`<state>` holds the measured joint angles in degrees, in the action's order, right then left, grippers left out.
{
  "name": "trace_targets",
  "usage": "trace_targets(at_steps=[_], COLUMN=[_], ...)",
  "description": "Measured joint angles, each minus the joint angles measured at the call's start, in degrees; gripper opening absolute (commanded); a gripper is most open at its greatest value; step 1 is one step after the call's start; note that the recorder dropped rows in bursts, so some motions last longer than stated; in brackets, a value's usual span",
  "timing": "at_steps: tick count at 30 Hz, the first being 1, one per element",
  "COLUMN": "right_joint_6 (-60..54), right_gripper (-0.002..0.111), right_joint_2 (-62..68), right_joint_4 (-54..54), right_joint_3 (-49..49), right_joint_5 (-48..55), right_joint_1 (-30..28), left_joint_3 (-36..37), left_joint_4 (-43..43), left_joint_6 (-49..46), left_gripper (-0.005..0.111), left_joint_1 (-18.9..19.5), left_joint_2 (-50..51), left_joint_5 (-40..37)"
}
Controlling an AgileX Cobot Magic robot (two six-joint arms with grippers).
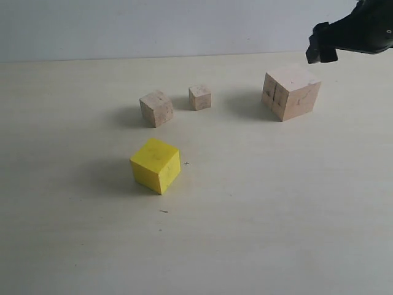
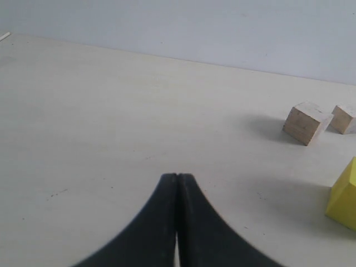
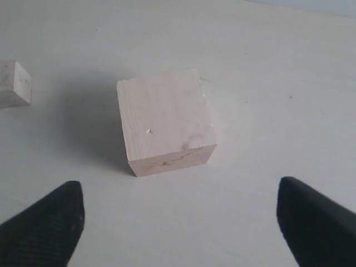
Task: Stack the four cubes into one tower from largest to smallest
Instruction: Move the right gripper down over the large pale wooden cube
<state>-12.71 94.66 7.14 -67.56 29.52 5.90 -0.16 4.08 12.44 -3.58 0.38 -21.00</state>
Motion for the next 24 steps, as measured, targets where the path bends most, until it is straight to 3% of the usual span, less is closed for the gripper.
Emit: trace_targets(at_steps=[1,24], right_joint_6=[-0.44,-3.46], right_gripper=[0.105,0.105], right_joint_2=[0.93,19.91], right_joint_4=[-0.12,-1.25], right_joint_3=[-1.09,-23.34], right_joint_5=[0.87,15.22], right_joint_1=[0.0,0.0], left_joint_3=[0.0,0.0], left_joint_4=[0.0,0.0], left_joint_6=[0.0,0.0], left_gripper=[0.0,0.0], left_joint_1=[0.0,0.0], left_joint_2=[0.0,0.0], left_joint_5=[0.0,0.0])
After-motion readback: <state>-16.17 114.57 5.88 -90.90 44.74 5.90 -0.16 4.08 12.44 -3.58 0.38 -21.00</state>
